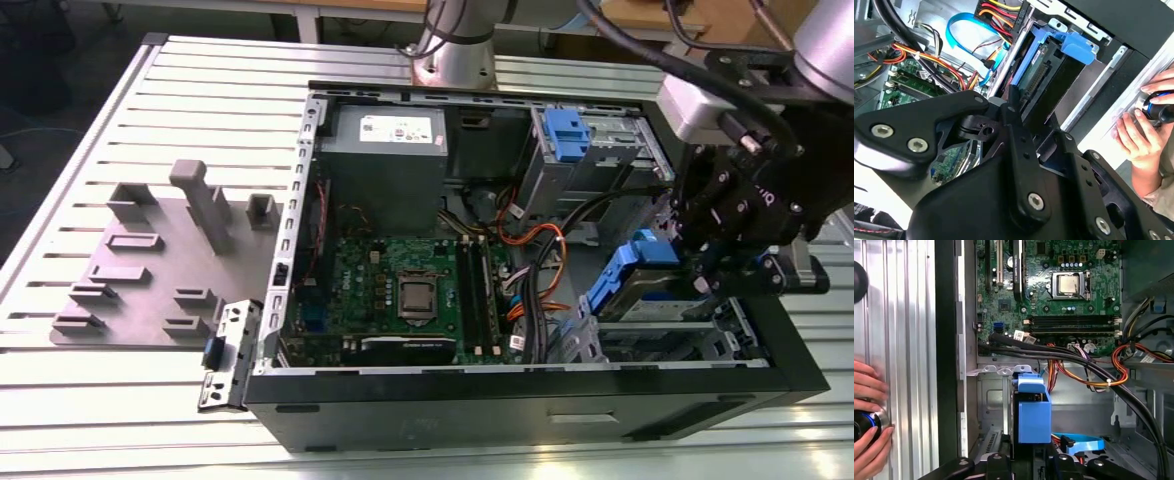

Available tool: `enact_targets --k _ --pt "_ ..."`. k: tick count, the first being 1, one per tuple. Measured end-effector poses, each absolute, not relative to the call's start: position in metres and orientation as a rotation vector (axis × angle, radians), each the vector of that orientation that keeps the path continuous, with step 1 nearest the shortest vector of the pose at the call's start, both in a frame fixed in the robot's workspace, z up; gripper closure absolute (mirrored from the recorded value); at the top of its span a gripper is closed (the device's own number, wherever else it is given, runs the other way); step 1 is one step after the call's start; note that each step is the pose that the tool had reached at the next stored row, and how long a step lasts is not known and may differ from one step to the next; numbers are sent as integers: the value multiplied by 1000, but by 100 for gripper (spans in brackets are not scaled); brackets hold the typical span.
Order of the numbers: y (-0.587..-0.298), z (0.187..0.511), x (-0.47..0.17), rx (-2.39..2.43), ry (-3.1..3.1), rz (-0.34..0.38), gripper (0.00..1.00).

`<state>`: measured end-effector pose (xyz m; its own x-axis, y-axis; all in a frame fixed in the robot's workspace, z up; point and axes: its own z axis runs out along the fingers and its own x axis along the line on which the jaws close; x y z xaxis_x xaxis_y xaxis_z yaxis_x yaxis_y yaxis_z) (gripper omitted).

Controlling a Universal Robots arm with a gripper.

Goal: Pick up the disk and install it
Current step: 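Insert the disk into the insertion slot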

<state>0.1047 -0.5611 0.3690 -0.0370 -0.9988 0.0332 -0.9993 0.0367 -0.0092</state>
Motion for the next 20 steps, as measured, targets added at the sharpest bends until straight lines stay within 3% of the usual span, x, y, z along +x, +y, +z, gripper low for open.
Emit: enact_targets --k 8,10,12,13,20 --pt "-562 363 104 2167 -2249 47 65" --pt "-562 363 104 2167 -2249 47 59" --pt "-562 363 104 2168 -2249 47 59" --pt "-562 363 104 2168 -2249 47 52" --pt "-562 357 103 2190 -2248 61 52"
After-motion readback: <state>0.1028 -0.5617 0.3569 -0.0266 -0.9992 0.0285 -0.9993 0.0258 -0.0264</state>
